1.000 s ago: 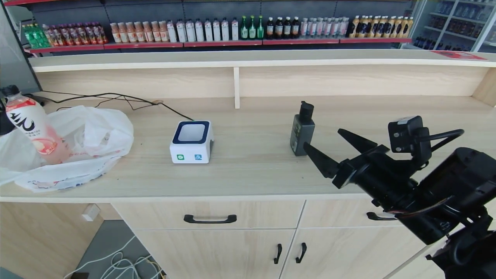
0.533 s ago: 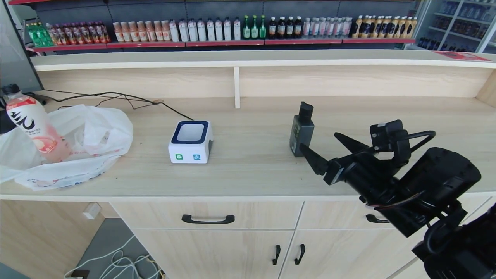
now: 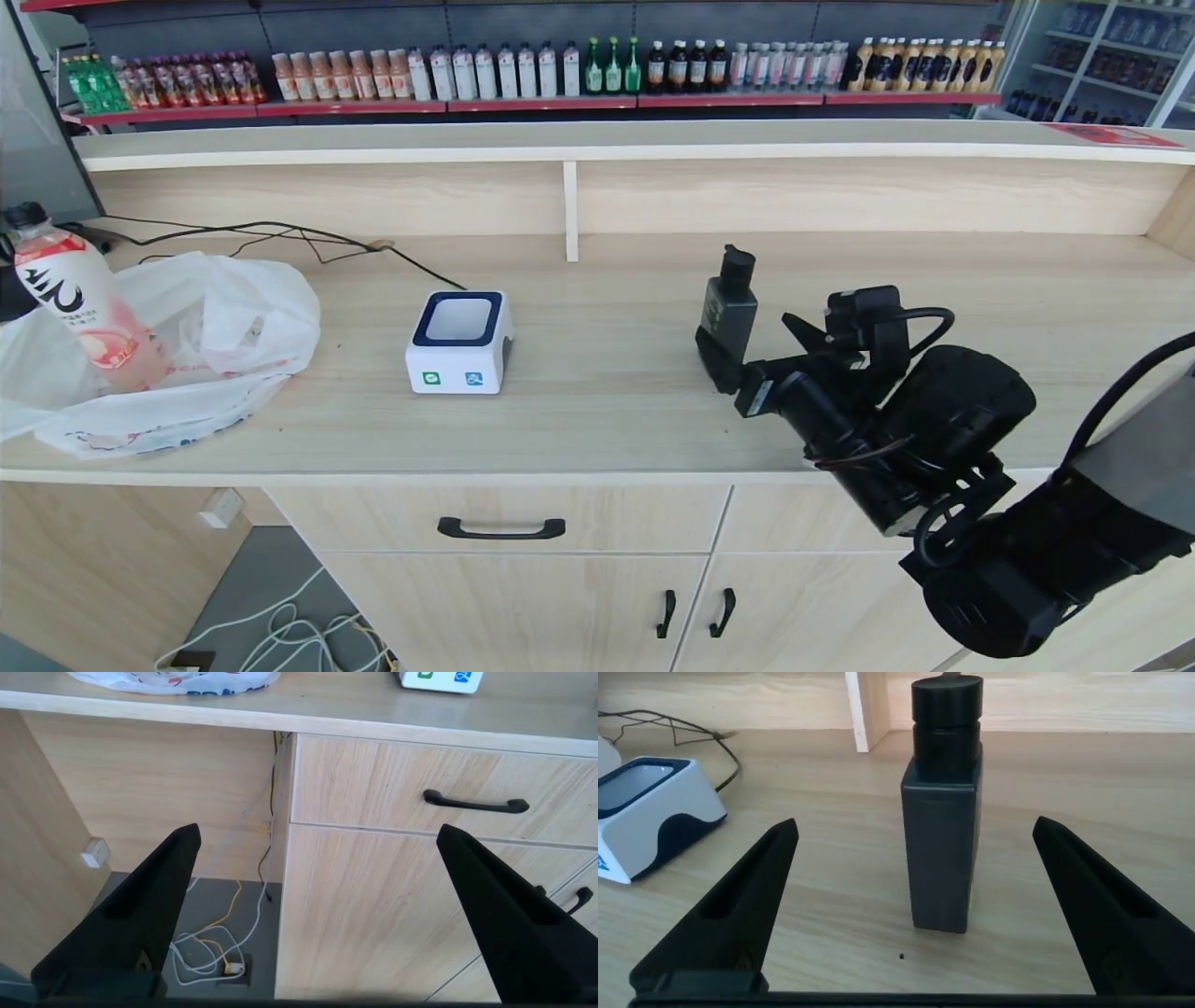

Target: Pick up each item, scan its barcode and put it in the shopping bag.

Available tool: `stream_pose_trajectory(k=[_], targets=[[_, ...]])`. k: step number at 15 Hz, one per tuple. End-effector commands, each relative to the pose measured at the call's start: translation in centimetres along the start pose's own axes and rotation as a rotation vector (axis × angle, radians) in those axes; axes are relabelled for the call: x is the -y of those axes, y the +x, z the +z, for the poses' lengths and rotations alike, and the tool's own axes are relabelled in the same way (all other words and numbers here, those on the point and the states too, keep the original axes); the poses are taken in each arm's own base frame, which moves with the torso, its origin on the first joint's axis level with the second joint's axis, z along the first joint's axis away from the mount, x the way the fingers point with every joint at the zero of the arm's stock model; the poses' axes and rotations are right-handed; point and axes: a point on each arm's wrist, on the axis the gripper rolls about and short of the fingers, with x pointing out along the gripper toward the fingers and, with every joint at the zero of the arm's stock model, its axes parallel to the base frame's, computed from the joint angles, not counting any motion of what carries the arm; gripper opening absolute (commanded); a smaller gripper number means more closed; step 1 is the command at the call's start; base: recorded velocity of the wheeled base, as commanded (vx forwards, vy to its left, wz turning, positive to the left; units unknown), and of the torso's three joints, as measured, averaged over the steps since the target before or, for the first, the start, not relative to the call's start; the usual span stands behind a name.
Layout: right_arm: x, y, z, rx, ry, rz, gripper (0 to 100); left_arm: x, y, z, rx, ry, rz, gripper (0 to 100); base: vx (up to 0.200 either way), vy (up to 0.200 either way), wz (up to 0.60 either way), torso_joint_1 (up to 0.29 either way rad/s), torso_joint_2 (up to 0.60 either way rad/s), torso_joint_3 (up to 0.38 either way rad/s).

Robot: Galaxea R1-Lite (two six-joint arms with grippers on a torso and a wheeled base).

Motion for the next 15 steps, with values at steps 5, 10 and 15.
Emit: stream_pose_trajectory(k=[5,10,15], targets=[[-0.5,2.6,-1.5,0.025,0.007,-0.070,100,0.0,0.0,0.0,0.000,0.000,0.001,100,0.000,0.000,0.00,0.000,0.00,0.000],[-0.6,3.4,-2.3,0.027,0.009,-0.106,100,0.0,0.0,0.0,0.000,0.000,0.001,100,0.000,0.000,0.00,0.000,0.00,0.000],[0.4,3.7,-2.7,0.022,0.013,-0.133,100,0.0,0.0,0.0,0.000,0.000,0.001,100,0.000,0.000,0.00,0.000,0.00,0.000]])
